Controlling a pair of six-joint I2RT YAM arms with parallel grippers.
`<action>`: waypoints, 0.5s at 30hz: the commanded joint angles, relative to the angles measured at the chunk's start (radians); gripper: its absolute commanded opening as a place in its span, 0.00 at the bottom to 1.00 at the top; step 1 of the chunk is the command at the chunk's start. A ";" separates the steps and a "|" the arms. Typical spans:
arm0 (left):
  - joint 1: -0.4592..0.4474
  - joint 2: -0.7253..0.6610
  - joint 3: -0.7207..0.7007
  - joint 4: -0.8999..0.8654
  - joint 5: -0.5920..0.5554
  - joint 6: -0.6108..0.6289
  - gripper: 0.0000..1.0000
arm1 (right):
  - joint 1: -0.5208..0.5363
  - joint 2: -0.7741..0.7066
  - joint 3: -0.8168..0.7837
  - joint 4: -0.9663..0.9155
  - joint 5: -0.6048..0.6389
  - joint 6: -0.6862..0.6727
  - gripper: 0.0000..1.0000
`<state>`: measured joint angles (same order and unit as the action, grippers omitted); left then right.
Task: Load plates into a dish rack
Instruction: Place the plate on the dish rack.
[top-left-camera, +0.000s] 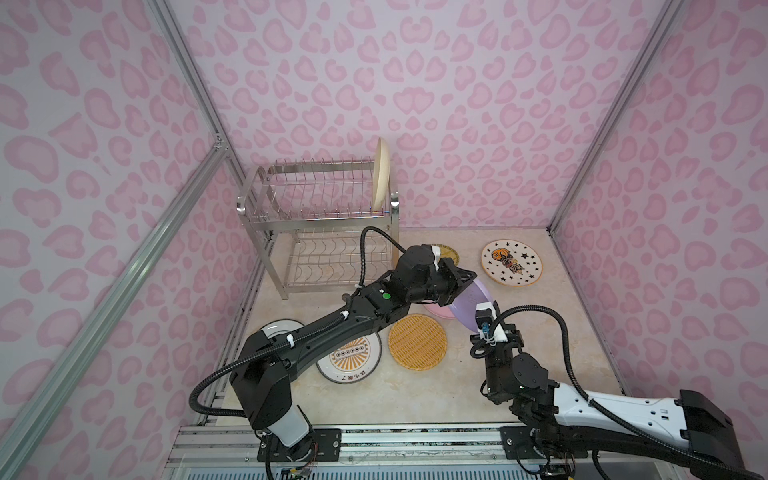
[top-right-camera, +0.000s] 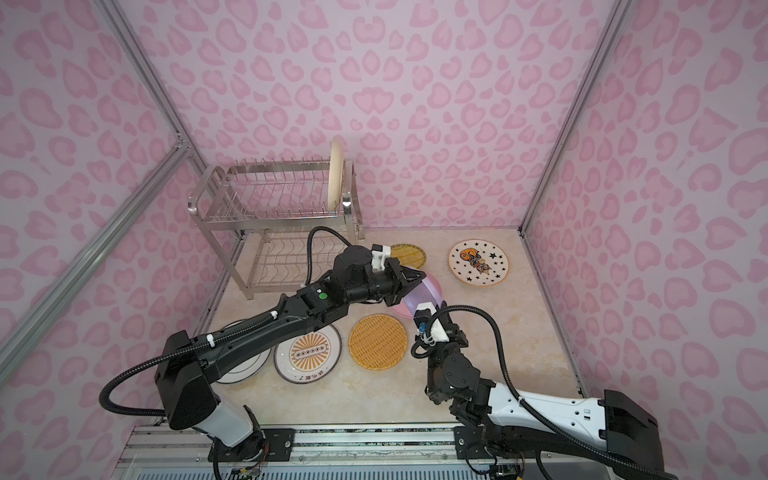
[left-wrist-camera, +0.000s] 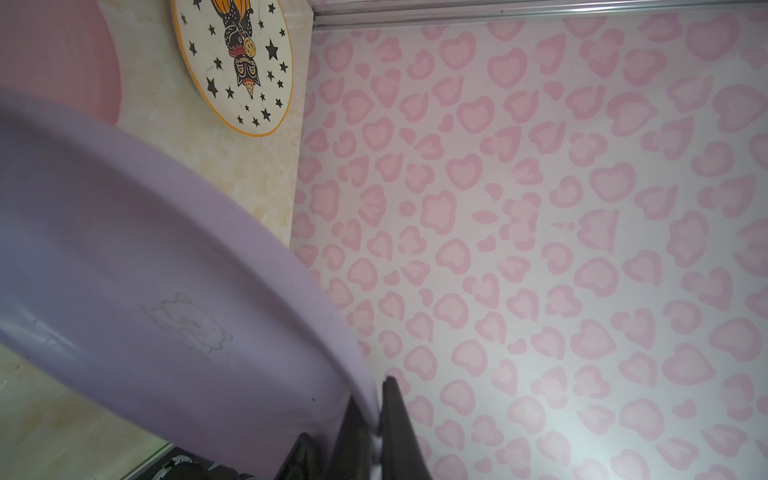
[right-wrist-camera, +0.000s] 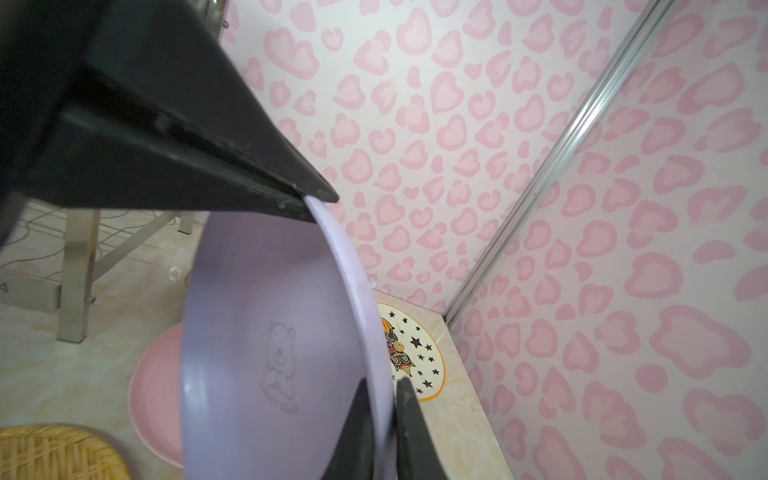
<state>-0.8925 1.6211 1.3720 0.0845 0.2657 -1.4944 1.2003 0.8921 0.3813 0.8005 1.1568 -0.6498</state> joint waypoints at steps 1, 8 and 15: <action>0.001 0.012 -0.001 0.039 -0.041 0.074 0.03 | 0.012 -0.041 0.054 -0.163 -0.045 0.096 0.50; 0.001 0.009 0.005 0.044 -0.093 0.159 0.03 | 0.024 -0.276 0.161 -0.738 -0.117 0.449 1.00; -0.006 -0.026 -0.018 0.060 -0.097 0.262 0.03 | -0.018 -0.353 0.303 -1.108 -0.148 0.685 1.00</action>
<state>-0.8925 1.6264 1.3651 0.0841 0.1856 -1.3113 1.2079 0.5438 0.6495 -0.0681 1.0424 -0.1280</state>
